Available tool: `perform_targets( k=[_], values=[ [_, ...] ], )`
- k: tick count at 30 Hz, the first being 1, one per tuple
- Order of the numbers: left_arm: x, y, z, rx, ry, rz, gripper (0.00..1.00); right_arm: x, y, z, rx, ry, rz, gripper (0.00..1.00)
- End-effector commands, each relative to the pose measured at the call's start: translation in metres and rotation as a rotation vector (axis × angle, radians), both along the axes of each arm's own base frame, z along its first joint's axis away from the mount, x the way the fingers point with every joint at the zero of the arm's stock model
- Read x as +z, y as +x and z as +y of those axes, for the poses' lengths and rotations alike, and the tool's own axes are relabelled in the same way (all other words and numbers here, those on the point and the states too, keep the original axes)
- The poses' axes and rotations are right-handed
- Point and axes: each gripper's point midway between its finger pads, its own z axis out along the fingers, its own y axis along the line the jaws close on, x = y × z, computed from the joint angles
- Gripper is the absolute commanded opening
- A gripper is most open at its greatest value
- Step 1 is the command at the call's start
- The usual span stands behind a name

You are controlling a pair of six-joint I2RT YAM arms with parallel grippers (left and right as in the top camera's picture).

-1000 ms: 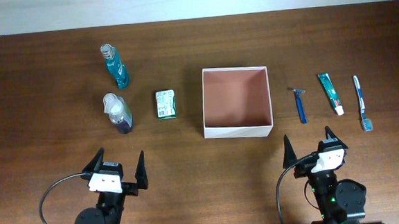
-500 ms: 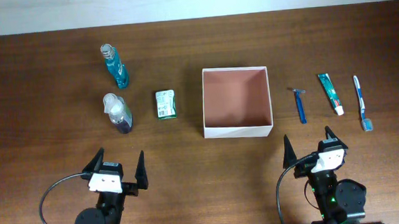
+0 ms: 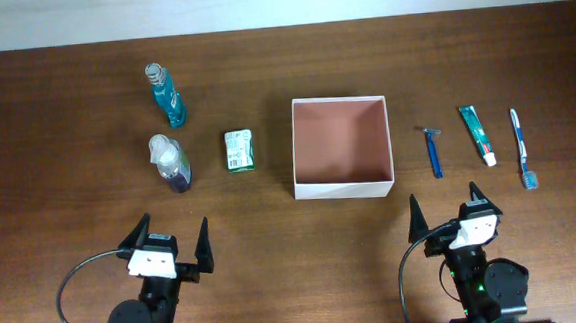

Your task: Pack container

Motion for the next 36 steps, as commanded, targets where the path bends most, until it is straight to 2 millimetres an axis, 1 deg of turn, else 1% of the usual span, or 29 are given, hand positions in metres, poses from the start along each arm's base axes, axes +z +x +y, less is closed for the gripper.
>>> perform_targets(
  k=[1, 17, 19, 23, 26, 29, 33, 36],
  values=[
    [-0.001, 0.0, -0.001, -0.006, 0.015, -0.003, 0.99, -0.003, 0.0, -0.004, -0.017, -0.007, 0.0, 0.99],
    [-0.001, 0.0, 0.0, -0.006, 0.015, -0.005, 0.99, -0.003, 0.0, -0.004, -0.017, -0.007, 0.0, 0.99],
    [0.0, 0.001, 0.003, 0.016, 0.015, -0.011, 0.99, -0.003, 0.0, -0.004, -0.017, -0.007, 0.001, 0.99],
    [0.015, 0.001, 0.005, 0.026, 0.016, -0.071, 0.99, -0.003, 0.0, -0.004, -0.017, -0.007, 0.001, 0.98],
    [0.026, 0.002, 0.011, 0.062, 0.017, -0.117, 0.99, -0.003, 0.0, -0.004, -0.017, -0.007, 0.001, 0.99],
    [0.047, 0.0, 0.014, 0.08, 0.014, -0.202, 0.99, -0.003, 0.0, -0.004, -0.017, -0.007, 0.0, 0.98],
    [0.08, -0.008, 0.004, 0.026, 0.017, -0.328, 0.99, -0.003, 0.0, -0.004, -0.017, -0.007, 0.001, 0.99],
    [0.097, -0.013, 0.004, 0.024, 0.021, -0.361, 0.99, -0.003, 0.0, -0.004, -0.017, -0.007, 0.0, 0.99]
  ],
)
